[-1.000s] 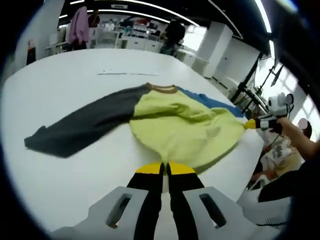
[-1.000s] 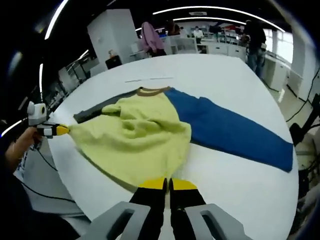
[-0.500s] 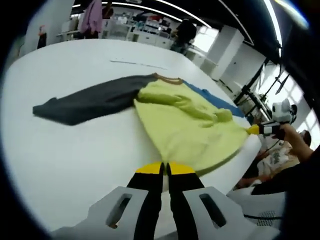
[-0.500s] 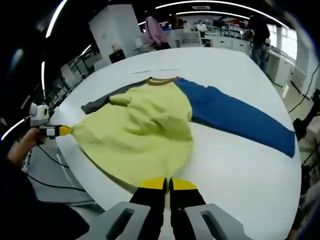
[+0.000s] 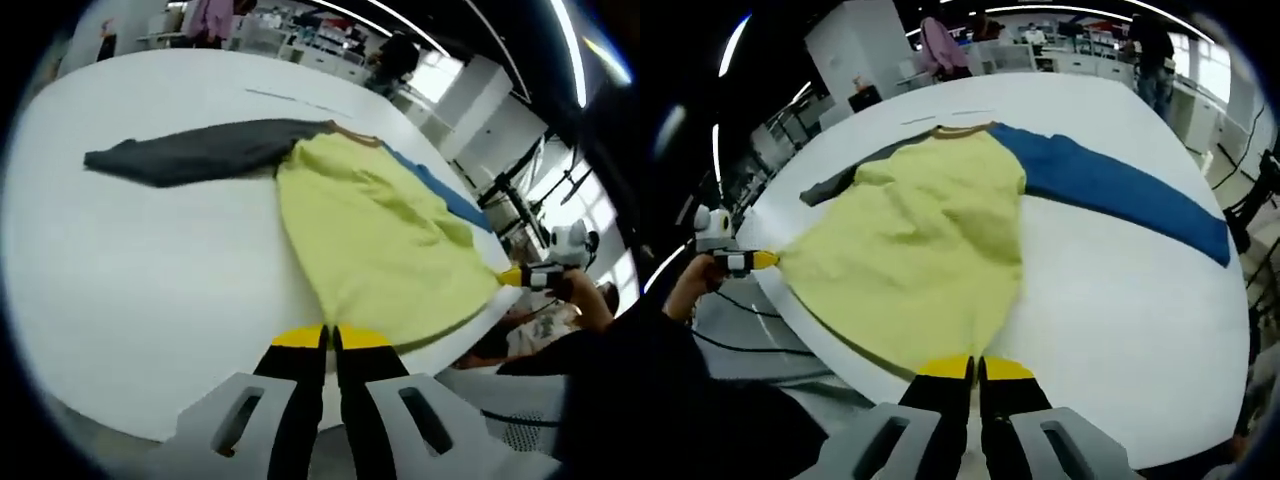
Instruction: Fold the garment on the visible template until the final outline fits inside the template.
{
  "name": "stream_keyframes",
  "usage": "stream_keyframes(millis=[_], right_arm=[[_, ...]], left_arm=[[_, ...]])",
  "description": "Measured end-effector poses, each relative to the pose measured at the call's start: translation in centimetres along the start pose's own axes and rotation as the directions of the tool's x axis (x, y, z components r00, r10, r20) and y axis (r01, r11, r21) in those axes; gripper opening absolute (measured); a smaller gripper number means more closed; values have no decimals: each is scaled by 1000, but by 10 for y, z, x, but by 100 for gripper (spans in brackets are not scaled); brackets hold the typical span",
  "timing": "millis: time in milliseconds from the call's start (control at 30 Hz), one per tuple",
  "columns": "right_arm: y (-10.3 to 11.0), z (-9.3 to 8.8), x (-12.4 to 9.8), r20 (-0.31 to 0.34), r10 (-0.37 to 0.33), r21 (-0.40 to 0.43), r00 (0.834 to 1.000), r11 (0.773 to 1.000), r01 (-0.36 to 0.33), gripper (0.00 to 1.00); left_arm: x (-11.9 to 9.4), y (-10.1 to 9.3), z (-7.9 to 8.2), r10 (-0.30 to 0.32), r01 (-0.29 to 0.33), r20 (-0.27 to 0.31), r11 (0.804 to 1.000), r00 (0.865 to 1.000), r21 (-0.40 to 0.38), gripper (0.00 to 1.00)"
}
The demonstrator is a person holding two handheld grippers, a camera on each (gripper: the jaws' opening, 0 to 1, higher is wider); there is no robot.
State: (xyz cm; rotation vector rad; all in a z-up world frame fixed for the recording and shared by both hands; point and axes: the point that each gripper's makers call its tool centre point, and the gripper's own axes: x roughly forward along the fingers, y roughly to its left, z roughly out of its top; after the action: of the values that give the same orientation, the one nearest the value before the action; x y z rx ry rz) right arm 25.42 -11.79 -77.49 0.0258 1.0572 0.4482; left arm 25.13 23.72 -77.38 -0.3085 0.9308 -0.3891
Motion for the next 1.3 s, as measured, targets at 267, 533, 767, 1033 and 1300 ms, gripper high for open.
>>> stream_keyframes(millis=[267, 533, 767, 1033, 1300], right_arm=[[0, -18, 6, -34, -11, 43, 999, 999, 12, 0], [-3, -30, 12, -67, -22, 56, 998, 998, 25, 0], [-3, -34, 14, -84, -26, 63, 996, 998, 32, 0], [-3, -35, 16, -89, -31, 86, 996, 996, 38, 0], [-1, -33, 14, -83, -12, 77, 996, 997, 18, 0]], left_arm=[[1, 5, -16, 34, -33, -51, 999, 998, 20, 0], [2, 7, -27, 68, -65, -102, 997, 992, 34, 0], [2, 13, -36, 117, -105, -148, 991, 982, 87, 0], [0, 13, -38, 123, -111, -147, 990, 982, 85, 0], [0, 11, -36, 122, -106, -139, 987, 983, 117, 3]])
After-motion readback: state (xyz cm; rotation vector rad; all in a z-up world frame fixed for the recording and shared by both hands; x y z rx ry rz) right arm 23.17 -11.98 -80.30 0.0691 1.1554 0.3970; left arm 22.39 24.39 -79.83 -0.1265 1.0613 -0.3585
